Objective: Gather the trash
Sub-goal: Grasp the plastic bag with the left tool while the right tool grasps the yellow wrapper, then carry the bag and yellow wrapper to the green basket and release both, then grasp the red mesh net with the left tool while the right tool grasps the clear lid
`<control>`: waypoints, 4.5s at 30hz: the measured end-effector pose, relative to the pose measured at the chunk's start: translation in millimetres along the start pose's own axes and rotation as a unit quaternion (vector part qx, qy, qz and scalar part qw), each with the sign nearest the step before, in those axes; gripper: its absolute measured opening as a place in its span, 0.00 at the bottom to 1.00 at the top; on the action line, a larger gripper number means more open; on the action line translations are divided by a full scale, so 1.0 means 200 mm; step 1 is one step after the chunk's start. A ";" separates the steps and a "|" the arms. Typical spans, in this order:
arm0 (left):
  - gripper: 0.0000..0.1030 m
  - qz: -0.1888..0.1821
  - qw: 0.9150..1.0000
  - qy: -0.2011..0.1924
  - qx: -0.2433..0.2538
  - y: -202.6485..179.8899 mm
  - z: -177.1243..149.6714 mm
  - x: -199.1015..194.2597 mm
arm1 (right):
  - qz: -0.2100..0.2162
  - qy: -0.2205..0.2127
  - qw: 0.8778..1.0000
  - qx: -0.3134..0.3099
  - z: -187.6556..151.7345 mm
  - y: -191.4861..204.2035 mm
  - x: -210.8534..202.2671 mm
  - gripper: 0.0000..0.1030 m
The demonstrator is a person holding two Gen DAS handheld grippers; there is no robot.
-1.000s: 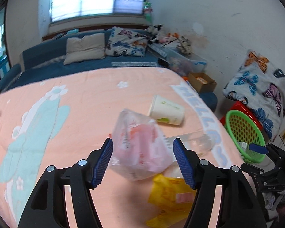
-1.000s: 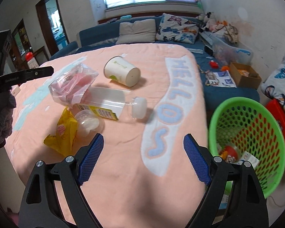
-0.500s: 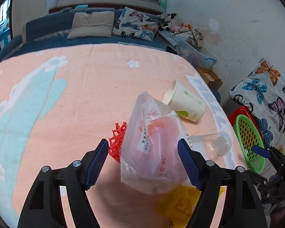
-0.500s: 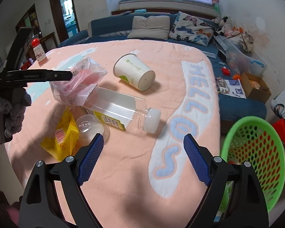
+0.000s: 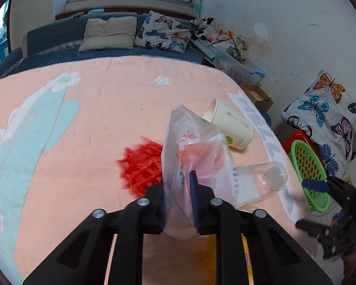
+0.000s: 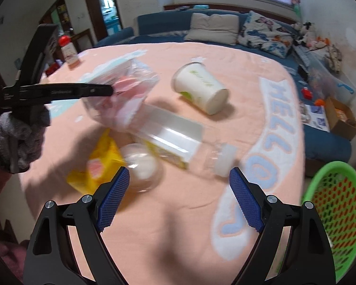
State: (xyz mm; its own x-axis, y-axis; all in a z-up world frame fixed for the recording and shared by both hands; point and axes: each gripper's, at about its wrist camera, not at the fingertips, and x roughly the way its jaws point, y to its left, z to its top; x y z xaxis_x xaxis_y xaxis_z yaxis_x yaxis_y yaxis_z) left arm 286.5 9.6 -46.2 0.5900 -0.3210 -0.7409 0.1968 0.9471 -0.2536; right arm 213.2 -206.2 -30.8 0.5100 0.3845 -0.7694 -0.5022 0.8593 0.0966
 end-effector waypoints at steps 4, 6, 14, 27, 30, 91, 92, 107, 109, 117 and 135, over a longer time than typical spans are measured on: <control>0.12 -0.004 1.000 -0.014 0.010 -0.03 0.00 -0.06 | 0.022 -0.002 1.000 -0.007 -0.02 0.10 0.00 0.81; 0.11 -0.008 1.000 -0.020 0.012 -0.04 0.00 -0.10 | 0.026 -0.004 1.000 -0.014 -0.03 0.15 0.01 0.77; 0.09 -0.015 0.999 -0.040 0.017 -0.04 -0.01 -0.22 | 0.055 0.004 0.998 0.012 -0.06 0.26 0.09 0.62; 0.09 -0.041 0.998 -0.053 0.013 -0.05 -0.03 -0.32 | 0.090 -0.009 0.993 0.078 -0.12 0.28 0.11 0.33; 0.09 -0.046 0.997 -0.056 0.017 -0.07 -0.03 -0.35 | 0.091 -0.018 0.992 0.082 -0.14 0.28 0.07 0.28; 0.10 -0.199 0.957 0.048 0.207 -1.72 0.01 0.35 | -0.229 -0.105 0.908 0.336 -0.87 -0.98 -0.83 0.53; 0.11 -0.200 0.957 0.051 0.205 -1.73 0.01 0.37 | -0.229 -0.106 0.907 0.336 -0.88 -0.98 -0.84 0.54; 0.50 -0.197 0.962 0.040 0.187 -1.62 -0.04 0.29 | -0.221 -0.113 0.912 0.327 -0.87 -0.90 -0.85 0.58; 0.50 -0.190 0.965 0.036 0.180 -1.55 -0.03 0.25 | -0.219 -0.114 0.915 0.321 -0.85 -0.88 -0.85 0.59; 0.51 -0.137 0.979 0.013 0.148 -1.22 -0.06 0.10 | -0.200 -0.105 0.937 0.267 -0.72 -0.76 -0.81 0.71; 0.56 0.035 0.997 -0.057 0.024 -0.29 0.00 -0.22 | -0.122 -0.055 0.987 0.090 -0.28 -0.38 -0.44 0.82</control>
State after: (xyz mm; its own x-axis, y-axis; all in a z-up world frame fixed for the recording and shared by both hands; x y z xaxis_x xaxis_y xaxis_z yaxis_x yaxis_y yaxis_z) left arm 249.4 -30.5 0.2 0.6878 -0.2537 -0.6801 0.1871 0.9672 -0.1716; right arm 166.1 -324.7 -5.6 0.6786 0.1852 -0.7108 -0.2283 0.9729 0.0356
